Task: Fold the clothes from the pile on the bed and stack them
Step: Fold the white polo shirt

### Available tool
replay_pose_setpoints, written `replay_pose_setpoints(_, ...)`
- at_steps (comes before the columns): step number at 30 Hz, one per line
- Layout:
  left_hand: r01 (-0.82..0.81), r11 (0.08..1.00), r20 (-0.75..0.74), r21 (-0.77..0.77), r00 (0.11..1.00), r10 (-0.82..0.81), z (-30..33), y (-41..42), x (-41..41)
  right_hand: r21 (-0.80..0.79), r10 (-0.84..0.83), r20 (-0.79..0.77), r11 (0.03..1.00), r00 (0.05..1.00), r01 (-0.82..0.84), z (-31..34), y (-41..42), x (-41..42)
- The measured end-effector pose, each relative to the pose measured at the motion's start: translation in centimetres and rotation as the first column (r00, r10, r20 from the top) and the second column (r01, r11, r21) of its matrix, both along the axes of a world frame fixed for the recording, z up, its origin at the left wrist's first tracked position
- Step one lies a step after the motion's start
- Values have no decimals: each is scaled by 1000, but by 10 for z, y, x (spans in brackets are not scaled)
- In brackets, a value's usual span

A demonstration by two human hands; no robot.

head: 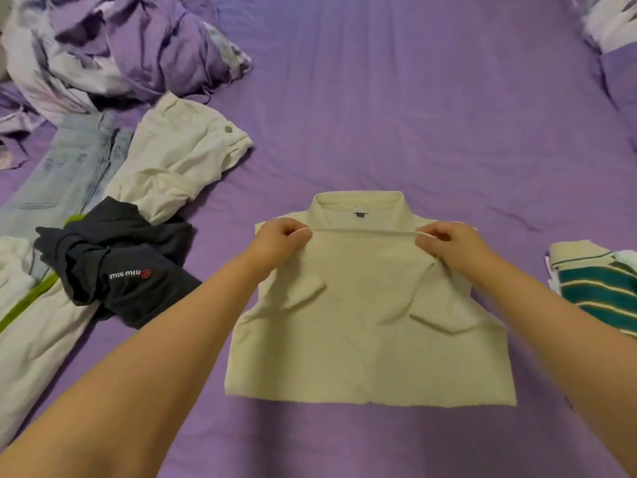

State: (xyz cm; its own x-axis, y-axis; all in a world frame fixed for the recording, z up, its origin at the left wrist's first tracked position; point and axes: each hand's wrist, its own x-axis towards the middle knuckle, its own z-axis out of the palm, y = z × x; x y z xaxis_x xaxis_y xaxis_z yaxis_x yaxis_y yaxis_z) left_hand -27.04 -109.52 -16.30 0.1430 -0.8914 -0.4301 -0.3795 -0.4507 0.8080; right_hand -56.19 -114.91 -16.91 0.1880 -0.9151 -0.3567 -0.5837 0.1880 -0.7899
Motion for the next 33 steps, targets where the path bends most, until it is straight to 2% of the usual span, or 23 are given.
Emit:
replay_pose_setpoints(4,-149,983,190,-109,967,167,-6,-52,-6,-154,-180,-16,972,983,176,0,-52,18)
replay_pose_setpoints(5,-154,980,291,-129,939,186,-8,-56,-9,-159,-181,-17,971,983,176,-2,-58,21)
replay_pose_setpoints(7,-51,979,547,-195,823,152,-15,-48,-14,-177,-139,-134,978,981,115,-7,-54,23)
replay_pose_setpoints(8,15,971,594,-238,793,134,-20,-38,-20,-225,-107,-243,973,964,52,-12,-46,22)
replay_pose_setpoints(10,115,963,539,-243,842,36,-34,-6,-38,-344,-56,-382,935,922,-86,-26,-16,21)
replay_pose_setpoints(12,237,959,485,-156,864,-134,-52,29,-55,-351,-6,-383,926,924,-139,-39,24,22)
replay_pose_setpoints(14,380,920,554,-96,788,-267,-69,55,-65,-270,153,-406,922,901,-278,-53,58,22)
replay_pose_setpoints(16,452,888,666,-82,688,-288,-83,65,-67,-220,286,-497,872,819,-438,-65,77,20)
replay_pose_setpoints(19,507,846,787,-169,586,-194,-92,54,-57,-272,232,-595,843,769,-465,-73,60,13)
replay_pose_setpoints(20,520,840,815,-152,547,-191,-94,46,-53,-245,241,-636,837,733,-489,-73,48,11)
replay_pose_setpoints(22,509,861,852,11,446,-275,-90,27,-43,-172,274,-710,826,649,-537,-75,20,1)
replay_pose_setpoints(23,474,877,861,75,413,-297,-88,17,-37,-135,271,-733,840,623,-525,-74,4,-5)
replay_pose_setpoints(26,306,920,852,243,386,-354,-84,-12,-14,-34,228,-818,897,528,-441,-59,-29,-21)
replay_pose_setpoints(28,170,944,874,282,360,-326,-76,-18,-5,-12,197,-840,925,505,-381,-51,-35,-36)
replay_pose_setpoints(30,97,959,880,267,381,-284,-71,-13,-11,-29,135,-799,965,586,-261,-52,-22,-48)
replay_pose_setpoints(32,199,953,858,228,423,-293,-73,2,-34,-61,-14,-666,997,746,-36,-57,1,-54)
replay_pose_setpoints(33,298,937,822,181,477,-311,-74,13,-52,-67,-111,-580,994,807,89,-59,14,-55)
